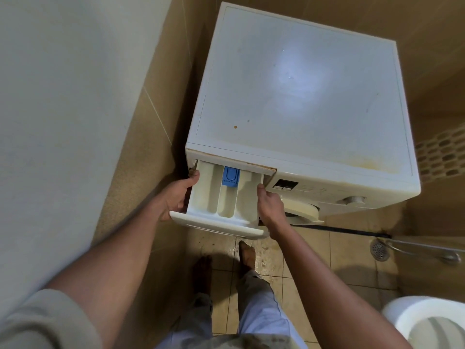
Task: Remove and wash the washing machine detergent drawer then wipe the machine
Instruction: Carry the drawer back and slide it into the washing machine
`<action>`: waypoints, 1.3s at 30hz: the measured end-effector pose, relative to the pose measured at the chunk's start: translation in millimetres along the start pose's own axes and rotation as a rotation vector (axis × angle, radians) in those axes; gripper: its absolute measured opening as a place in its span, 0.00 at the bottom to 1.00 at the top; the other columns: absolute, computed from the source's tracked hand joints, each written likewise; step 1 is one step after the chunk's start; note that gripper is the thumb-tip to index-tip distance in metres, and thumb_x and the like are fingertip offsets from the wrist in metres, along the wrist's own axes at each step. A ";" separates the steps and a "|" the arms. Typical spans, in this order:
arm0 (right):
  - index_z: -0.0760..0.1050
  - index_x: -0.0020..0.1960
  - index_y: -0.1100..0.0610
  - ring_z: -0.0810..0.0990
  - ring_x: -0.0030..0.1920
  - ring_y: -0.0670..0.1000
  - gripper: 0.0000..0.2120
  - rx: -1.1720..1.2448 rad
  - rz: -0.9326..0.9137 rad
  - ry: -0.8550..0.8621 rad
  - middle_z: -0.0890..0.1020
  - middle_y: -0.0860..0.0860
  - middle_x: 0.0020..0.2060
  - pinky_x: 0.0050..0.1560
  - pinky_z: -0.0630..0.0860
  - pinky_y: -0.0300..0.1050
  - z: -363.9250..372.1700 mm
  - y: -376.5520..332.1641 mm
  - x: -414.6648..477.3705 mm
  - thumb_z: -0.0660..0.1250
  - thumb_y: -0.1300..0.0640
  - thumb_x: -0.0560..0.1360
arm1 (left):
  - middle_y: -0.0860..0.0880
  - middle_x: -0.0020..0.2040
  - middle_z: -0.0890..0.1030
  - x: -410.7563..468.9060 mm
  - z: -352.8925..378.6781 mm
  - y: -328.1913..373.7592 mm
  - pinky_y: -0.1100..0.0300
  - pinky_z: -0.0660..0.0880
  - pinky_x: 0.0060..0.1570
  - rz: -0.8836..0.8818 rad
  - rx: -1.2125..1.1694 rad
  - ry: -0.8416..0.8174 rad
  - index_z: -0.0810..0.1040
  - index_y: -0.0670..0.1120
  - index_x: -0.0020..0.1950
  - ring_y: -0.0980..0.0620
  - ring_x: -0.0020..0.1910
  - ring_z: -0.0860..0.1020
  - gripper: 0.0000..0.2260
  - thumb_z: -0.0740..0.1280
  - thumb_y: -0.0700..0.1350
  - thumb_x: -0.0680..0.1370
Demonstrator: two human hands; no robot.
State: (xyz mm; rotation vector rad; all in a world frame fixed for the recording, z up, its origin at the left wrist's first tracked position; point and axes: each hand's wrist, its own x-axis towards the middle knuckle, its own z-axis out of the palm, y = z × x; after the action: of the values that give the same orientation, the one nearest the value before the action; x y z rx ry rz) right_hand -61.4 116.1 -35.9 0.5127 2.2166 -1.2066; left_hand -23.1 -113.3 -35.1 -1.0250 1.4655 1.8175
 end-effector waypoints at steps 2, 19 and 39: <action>0.73 0.41 0.58 0.69 0.33 0.51 0.24 0.028 0.011 -0.008 0.72 0.52 0.32 0.36 0.65 0.46 -3.8 -7.1 3.1 0.51 0.42 0.82 | 0.44 0.58 0.85 2.7 1.4 3.8 0.42 0.78 0.60 0.024 0.020 0.018 0.78 0.49 0.62 0.42 0.57 0.83 0.20 0.62 0.62 0.80; 0.73 0.63 0.56 0.79 0.56 0.55 0.14 0.466 0.227 0.327 0.79 0.53 0.56 0.59 0.78 0.54 10.7 57.3 -49.6 0.57 0.65 0.80 | 0.43 0.70 0.76 -33.6 27.3 -57.4 0.49 0.66 0.71 0.151 -0.497 0.518 0.74 0.46 0.71 0.46 0.67 0.74 0.28 0.57 0.64 0.81; 0.76 0.59 0.67 0.82 0.56 0.60 0.26 1.308 0.334 -0.235 0.81 0.65 0.55 0.52 0.81 0.50 53.7 3.5 -97.6 0.78 0.58 0.65 | 0.36 0.57 0.84 -46.4 95.6 -75.3 0.51 0.82 0.50 0.184 -0.784 0.291 0.81 0.42 0.59 0.40 0.56 0.84 0.24 0.80 0.51 0.68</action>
State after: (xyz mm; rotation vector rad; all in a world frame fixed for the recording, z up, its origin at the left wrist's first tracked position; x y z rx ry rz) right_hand 31.4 66.0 0.1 1.0707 0.8350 -2.2355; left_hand 44.0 -2.1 -25.9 -1.6150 1.0069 2.5477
